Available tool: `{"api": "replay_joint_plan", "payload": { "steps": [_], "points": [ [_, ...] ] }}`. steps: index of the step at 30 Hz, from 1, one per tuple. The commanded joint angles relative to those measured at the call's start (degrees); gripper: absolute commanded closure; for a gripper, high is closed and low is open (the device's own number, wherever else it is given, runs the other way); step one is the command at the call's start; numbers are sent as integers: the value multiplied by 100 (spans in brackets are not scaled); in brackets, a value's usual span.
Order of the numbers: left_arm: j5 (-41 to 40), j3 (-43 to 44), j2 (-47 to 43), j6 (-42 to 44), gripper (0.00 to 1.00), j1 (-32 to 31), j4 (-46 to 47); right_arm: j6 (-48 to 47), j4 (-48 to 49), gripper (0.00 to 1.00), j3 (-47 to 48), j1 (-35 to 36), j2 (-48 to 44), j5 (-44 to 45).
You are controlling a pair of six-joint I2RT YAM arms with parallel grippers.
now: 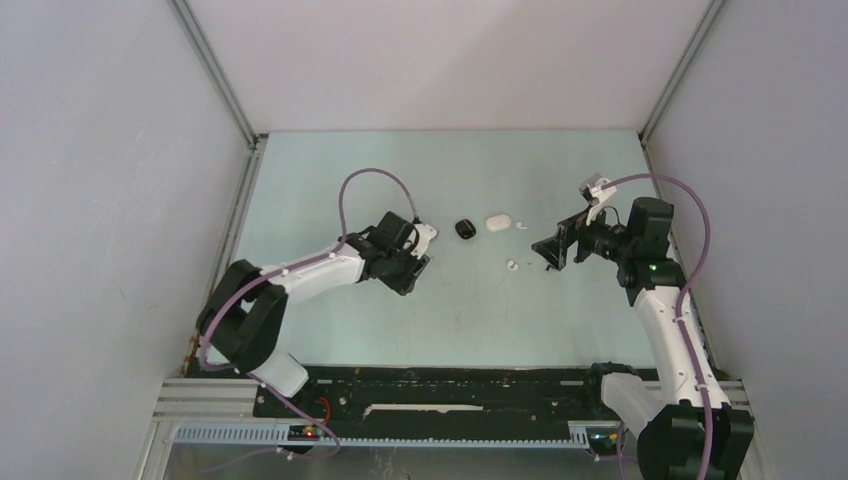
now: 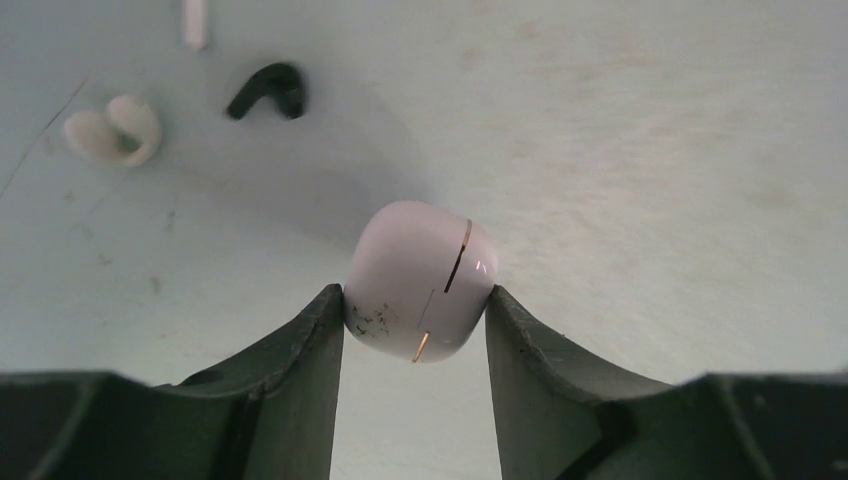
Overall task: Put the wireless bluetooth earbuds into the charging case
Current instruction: Pick up the charging case from the center of the board, then pass from the left arm to the right
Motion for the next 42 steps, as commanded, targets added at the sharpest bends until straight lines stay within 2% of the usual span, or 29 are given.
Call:
{"api": "replay_joint_plan", "payload": {
  "steps": [1, 3, 6, 10, 13, 15, 19, 24, 30, 36, 42],
  "points": [
    [1876, -115, -1012, -288, 80, -266, 678, -369, -197, 11, 77, -102, -48, -972],
    [3043, -231, -1178, -712, 88, -397, 1015, -712, -420, 17, 77, 14, -38, -1380],
    [4358, -271, -1205, -1160, 99, -490, 1387, -1422, -707, 26, 77, 589, -106, -1338],
    [5662, -365, -1110, -1862, 100, -505, 1977, -2453, -1122, 42, 132, 1464, -193, -1213],
    [6282, -402, -1095, -2257, 100, -505, 2217, -3802, -2111, 54, 382, 1966, -40, -1255],
    [6498, -432, -1099, -2398, 100, -508, 2282, -4454, -2708, 57, 506, 2289, -35, -1056],
    [6840, -463, -1137, -2555, 100, -507, 2248, -4805, -3199, 50, 516, 2568, -182, -995],
    [7010, -381, -1027, -2656, 100, -508, 2125, -4420, -2875, 43, 567, 2772, -180, -1037],
    [7125, -258, -708, -2873, 100, -505, 2068, -4008, -2580, 39, 857, 3235, 22, -953],
    [7201, -217, -612, -2966, 100, -516, 2103, -4009, -2658, 39, 1173, 3948, 270, -530],
    [7192, -209, -573, -2993, 100, -521, 2109, -4149, -2769, 45, 1307, 4441, 458, -97]
  ]
}}
